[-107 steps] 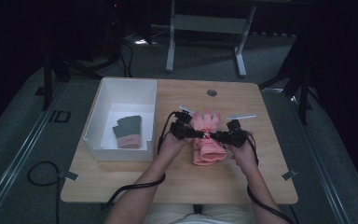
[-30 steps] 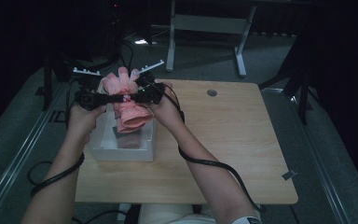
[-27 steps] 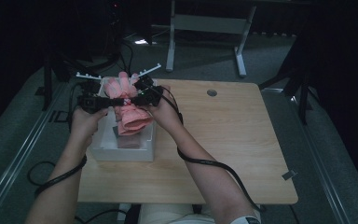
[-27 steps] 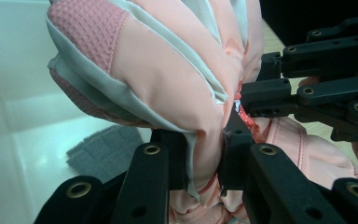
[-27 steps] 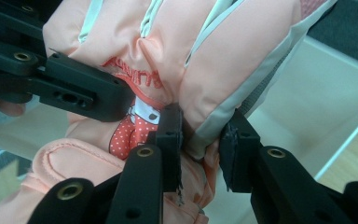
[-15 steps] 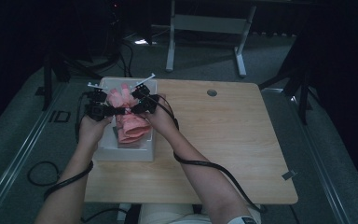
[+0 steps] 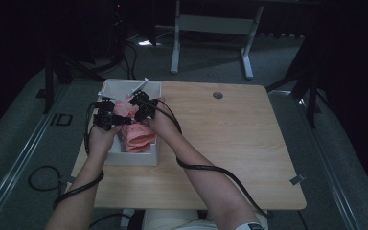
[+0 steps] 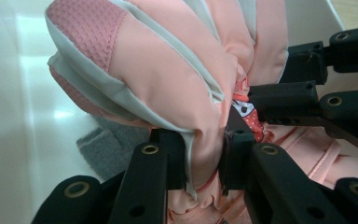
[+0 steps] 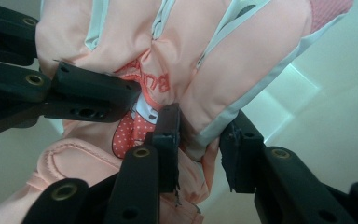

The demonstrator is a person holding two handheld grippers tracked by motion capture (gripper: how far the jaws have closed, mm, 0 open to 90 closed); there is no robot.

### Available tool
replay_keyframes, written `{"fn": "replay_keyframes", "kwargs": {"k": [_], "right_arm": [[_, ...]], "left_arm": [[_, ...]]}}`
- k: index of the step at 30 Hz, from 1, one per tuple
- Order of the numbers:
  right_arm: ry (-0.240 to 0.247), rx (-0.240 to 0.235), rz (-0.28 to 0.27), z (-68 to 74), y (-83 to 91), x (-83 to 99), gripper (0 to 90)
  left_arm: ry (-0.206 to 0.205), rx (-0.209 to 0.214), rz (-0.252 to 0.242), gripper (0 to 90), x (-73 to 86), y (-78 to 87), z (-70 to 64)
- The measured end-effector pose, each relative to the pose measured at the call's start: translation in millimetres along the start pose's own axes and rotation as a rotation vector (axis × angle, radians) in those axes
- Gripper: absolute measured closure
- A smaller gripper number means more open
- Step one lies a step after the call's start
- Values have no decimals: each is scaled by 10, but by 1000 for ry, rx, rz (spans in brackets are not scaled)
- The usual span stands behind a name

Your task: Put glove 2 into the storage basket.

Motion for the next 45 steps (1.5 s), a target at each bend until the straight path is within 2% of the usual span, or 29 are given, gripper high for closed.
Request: {"fn": "replay_keyframes", "kwargs": {"k": [2,6,9,11,13,15,16,17,21,22,25,32,34,36,39,44,45], "right_arm": [[2,14,13,-4,4,2,655],[-10,16,42,-62,-9,29,609],[-13,8,20,-88,18,36,578],[-14,-8,6,-89,54,34,563],[-31,-28,1,-94,88,32,561],[-41,-42,-3,-100,110,29,554],[-52,-71,-24,-105,167,17,549],[-55,-77,-30,-107,189,14,548],[-52,-97,-50,-113,280,15,544],[-59,-119,-69,-122,356,12,543],[-62,-137,-85,-130,424,15,537],[-61,-176,-108,-171,555,52,526],[-64,-183,-118,-188,602,54,525],[-66,-191,-134,-200,657,55,522],[-66,-204,-152,-216,720,70,506],[-68,-218,-169,-257,776,84,466],[-67,-219,-173,-265,787,87,461]], "left_arm": [[0,3,10,727,10,-2,0],[-16,-35,59,662,54,-97,-8],[14,-27,60,615,105,-206,15],[10,-34,62,584,120,-231,27],[-6,-60,70,526,119,-232,38],[-11,-67,71,480,114,-228,41],[-32,-103,70,439,84,-197,45],[-44,-118,68,420,66,-173,46],[-63,-148,66,360,23,-118,47],[-74,-171,59,356,-2,-80,48],[-83,-196,52,320,-19,-41,55],[-112,-204,30,308,-86,65,23],[-111,-190,14,308,-128,106,14],[-115,-197,-11,306,-175,161,-6],[-138,-179,-55,303,-246,236,-119],[-181,-148,-101,245,-344,321,-317],[-202,-127,-113,224,-363,335,-383]]}}
Point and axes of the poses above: each handheld gripper's, and its own axes: y roughly backward along the jaws, x roughly out of its underside, z roughly to its left, the point moved 8 cm from there along -y, roughly forward along the jaws, and after that the axes turned 13 degrees about -y, right-handed, at the moved point
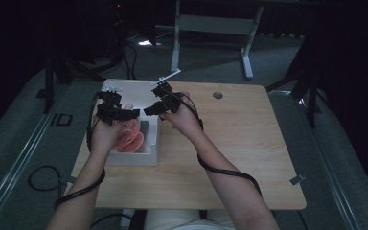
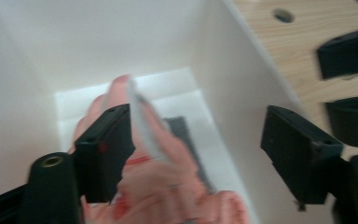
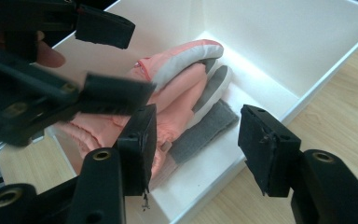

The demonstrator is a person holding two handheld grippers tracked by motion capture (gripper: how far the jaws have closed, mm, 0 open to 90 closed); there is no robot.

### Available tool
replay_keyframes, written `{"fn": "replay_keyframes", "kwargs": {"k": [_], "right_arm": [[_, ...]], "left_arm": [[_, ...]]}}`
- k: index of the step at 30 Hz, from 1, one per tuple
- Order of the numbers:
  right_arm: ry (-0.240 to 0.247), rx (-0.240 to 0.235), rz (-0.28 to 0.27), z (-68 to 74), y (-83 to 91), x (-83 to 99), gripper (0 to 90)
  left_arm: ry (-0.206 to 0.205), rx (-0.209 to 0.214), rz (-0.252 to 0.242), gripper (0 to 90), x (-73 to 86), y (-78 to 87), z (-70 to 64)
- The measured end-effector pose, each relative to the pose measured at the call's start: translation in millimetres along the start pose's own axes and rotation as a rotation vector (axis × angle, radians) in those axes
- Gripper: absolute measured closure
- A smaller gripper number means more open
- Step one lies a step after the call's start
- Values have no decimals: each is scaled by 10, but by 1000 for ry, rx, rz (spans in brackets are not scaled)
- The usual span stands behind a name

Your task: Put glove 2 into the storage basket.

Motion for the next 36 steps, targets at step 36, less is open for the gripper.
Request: {"fn": "replay_keyframes", "kwargs": {"k": [36], "right_arm": [[-24,33,-128,-1124,693,642,169]], "left_arm": [[-348,236,-106,6,-165,-26,-1509]]}}
Point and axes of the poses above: each handheld gripper's, and its own axes: y roughly backward along the jaws, x roughly out of its underside, z roughly to its left, the point moved 8 cm from there along -y, roughly forward along the jaws, and after that the axes turned 13 degrees about -y, right-handed, at the moved point
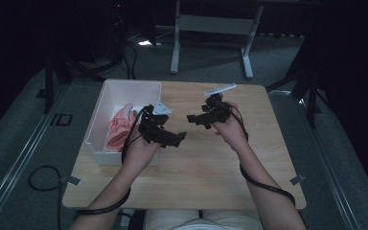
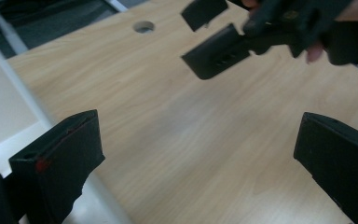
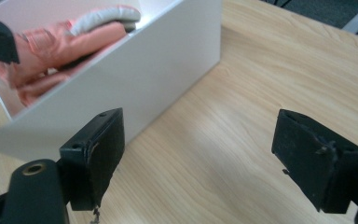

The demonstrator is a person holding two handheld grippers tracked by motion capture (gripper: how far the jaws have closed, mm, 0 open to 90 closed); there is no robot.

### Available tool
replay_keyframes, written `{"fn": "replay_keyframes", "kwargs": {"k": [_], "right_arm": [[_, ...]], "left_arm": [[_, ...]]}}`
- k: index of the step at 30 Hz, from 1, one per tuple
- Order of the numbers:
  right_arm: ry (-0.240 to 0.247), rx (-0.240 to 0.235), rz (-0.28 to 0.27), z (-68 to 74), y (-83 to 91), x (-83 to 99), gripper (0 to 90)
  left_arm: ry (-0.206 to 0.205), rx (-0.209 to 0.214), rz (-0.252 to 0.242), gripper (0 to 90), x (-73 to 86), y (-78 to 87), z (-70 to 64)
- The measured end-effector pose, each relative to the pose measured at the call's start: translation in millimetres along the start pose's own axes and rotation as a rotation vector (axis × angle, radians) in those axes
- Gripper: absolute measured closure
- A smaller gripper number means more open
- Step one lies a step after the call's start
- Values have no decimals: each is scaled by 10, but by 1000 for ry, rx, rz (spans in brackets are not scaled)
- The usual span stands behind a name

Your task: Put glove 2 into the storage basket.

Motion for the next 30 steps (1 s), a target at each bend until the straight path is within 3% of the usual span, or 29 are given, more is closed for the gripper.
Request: {"fn": "replay_keyframes", "kwargs": {"k": [7,10,12,17,21,30], "right_arm": [[43,23,1,-124,56,270,169],[53,22,-4,-196,77,386,169],[64,22,-7,-222,84,437,170],[89,30,0,-292,114,643,169],[91,43,1,-358,122,796,169],[98,30,1,-475,39,1158,164]], "left_arm": [[-63,76,33,6,65,-220,-316],[-114,57,48,6,92,-295,-413],[-142,70,58,6,118,-342,-504],[-149,102,57,6,168,-430,-646],[-160,153,40,6,241,-549,-793],[-171,218,12,6,446,-717,-944]]}}
Point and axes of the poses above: each handheld gripper's, and its own axes: y roughly backward along the jaws, x roughly out of its underside, z roughly to its left, the point moved 8 cm from there along -y, roughly forward along the jaws, and after that the axes turned 13 degrees about -y, right-handed, at the moved point
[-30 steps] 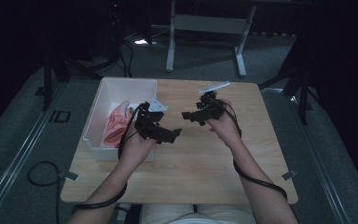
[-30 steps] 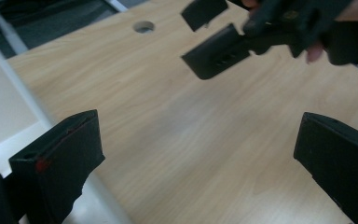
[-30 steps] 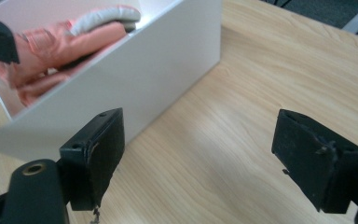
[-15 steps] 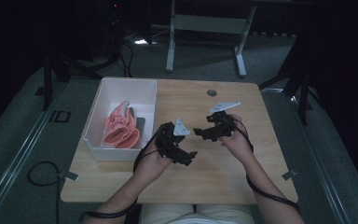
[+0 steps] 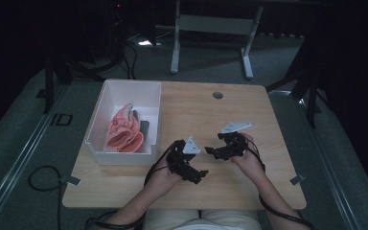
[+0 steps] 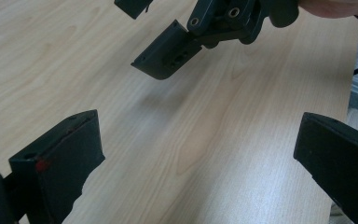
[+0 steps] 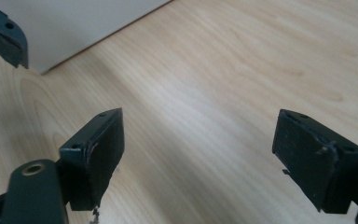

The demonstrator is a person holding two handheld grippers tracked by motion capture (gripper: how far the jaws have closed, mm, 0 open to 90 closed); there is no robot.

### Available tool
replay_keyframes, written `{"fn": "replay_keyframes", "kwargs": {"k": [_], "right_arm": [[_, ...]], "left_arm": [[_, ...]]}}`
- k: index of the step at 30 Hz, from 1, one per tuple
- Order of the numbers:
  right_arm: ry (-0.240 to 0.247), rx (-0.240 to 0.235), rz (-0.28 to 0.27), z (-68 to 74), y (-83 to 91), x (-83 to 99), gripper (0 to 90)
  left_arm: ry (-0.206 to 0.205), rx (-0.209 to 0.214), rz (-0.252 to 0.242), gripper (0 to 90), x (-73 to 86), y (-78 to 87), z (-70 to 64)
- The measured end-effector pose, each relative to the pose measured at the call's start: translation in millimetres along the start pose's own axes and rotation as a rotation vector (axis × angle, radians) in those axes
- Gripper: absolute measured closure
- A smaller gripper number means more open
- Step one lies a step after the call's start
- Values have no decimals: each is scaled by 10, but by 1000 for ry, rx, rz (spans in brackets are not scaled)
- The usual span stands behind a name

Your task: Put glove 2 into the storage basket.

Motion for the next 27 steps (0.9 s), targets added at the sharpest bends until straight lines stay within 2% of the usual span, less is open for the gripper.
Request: {"fn": "replay_keyframes", "kwargs": {"k": [5,8,10,12,15,21,27], "right_arm": [[1,-10,-9,-23,-26,131,162],[6,-9,-21,-38,-41,213,162],[22,10,-25,-63,-45,265,162],[21,7,-29,-76,-44,296,161],[23,17,-26,-99,-42,343,164],[49,7,-19,-106,-59,459,152],[56,12,-53,-163,-56,532,144]], "left_arm": [[-8,41,-6,6,124,-126,-85],[-26,46,6,6,186,-186,-121],[-23,50,8,6,233,-228,-142],[-18,57,15,6,275,-257,-143],[-19,48,22,6,324,-285,-142],[-36,51,6,6,370,-302,-161],[-47,57,6,6,413,-334,-194]]}}
Point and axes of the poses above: each handheld gripper's, and its own axes: y roughly backward along the jaws, x roughly out of its underside, z roughly to its left, the point moved 8 cm from there along -y, roughly forward along the jaws, and after that the axes turned 13 degrees about -y, right-handed, at the moved point
